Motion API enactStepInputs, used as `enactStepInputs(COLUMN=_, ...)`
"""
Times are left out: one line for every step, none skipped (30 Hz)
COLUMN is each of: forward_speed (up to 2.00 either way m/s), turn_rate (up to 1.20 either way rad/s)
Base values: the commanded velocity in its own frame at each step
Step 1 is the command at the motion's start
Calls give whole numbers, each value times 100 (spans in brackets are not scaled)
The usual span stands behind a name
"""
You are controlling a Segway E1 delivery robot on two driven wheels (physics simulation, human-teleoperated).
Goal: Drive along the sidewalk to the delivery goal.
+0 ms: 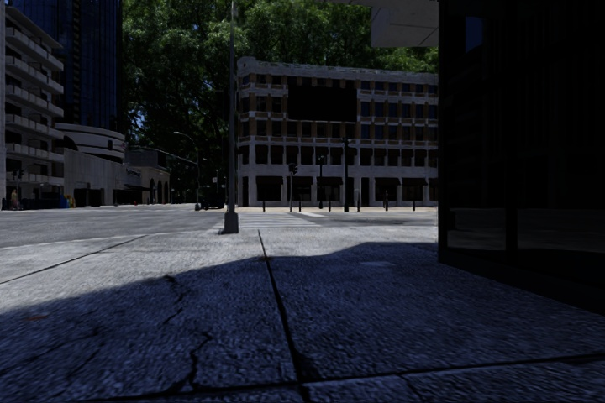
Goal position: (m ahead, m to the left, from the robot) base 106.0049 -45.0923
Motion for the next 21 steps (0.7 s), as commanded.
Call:
enactStepInputs(forward_speed=200, turn_rate=0)
enactStepInputs(forward_speed=200, turn_rate=0)
enactStepInputs(forward_speed=200, turn_rate=0)
enactStepInputs(forward_speed=200, turn_rate=0)
enactStepInputs(forward_speed=200, turn_rate=0)
enactStepInputs(forward_speed=200, turn_rate=0)
enactStepInputs(forward_speed=200, turn_rate=0)
enactStepInputs(forward_speed=200, turn_rate=0)
enactStepInputs(forward_speed=200, turn_rate=0)
enactStepInputs(forward_speed=200, turn_rate=0)
enactStepInputs(forward_speed=200, turn_rate=0)
enactStepInputs(forward_speed=200, turn_rate=0)
enactStepInputs(forward_speed=200, turn_rate=0)
enactStepInputs(forward_speed=200, turn_rate=0)
enactStepInputs(forward_speed=200, turn_rate=0)
enactStepInputs(forward_speed=200, turn_rate=0)
enactStepInputs(forward_speed=200, turn_rate=0)
enactStepInputs(forward_speed=200, turn_rate=0)
enactStepInputs(forward_speed=200, turn_rate=0)
enactStepInputs(forward_speed=200, turn_rate=0)
enactStepInputs(forward_speed=200, turn_rate=0)
